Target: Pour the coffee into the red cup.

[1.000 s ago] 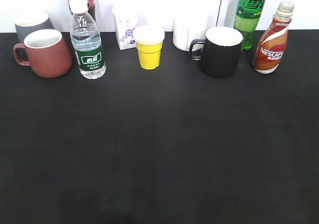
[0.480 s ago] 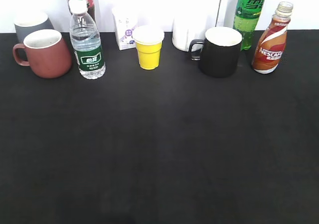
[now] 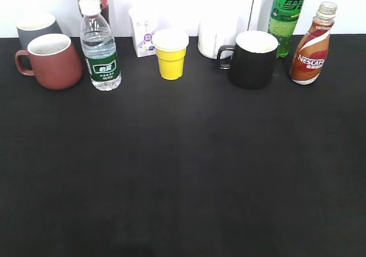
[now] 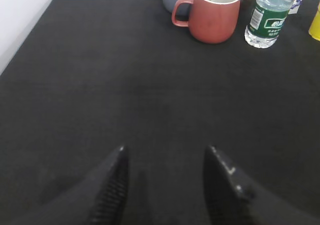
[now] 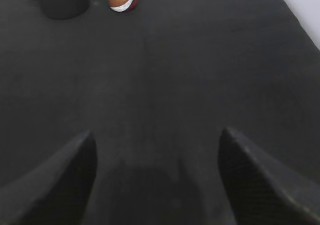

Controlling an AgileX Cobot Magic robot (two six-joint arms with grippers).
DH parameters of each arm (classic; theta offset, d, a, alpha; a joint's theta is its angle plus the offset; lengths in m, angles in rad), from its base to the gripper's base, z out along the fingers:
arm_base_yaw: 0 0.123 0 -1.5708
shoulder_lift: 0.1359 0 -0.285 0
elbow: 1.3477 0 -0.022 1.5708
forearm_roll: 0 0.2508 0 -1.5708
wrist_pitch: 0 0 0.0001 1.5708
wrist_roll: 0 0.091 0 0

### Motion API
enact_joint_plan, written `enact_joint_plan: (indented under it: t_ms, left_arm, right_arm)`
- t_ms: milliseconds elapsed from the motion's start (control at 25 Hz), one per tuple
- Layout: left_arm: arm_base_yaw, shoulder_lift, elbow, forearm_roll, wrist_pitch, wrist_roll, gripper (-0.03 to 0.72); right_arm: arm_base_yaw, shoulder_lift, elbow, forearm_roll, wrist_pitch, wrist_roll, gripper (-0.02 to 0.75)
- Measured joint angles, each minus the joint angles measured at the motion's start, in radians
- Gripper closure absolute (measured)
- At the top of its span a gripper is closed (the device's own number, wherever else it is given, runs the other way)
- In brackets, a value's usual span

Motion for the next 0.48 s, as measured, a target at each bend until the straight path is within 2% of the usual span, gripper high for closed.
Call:
enact_joint_plan:
  t_ms: [280, 480]
  left_arm:
    - [0.0, 0.0, 0.0, 0.0, 0.0, 0.0, 0.426]
    - [0.0, 0.0, 0.0, 0.0, 0.0, 0.0, 0.44]
  right_arm:
    - [0.0, 0.0, 0.0, 0.0, 0.0, 0.0, 0.149]
    - [0.0, 0.0, 0.0, 0.0, 0.0, 0.0, 0.149]
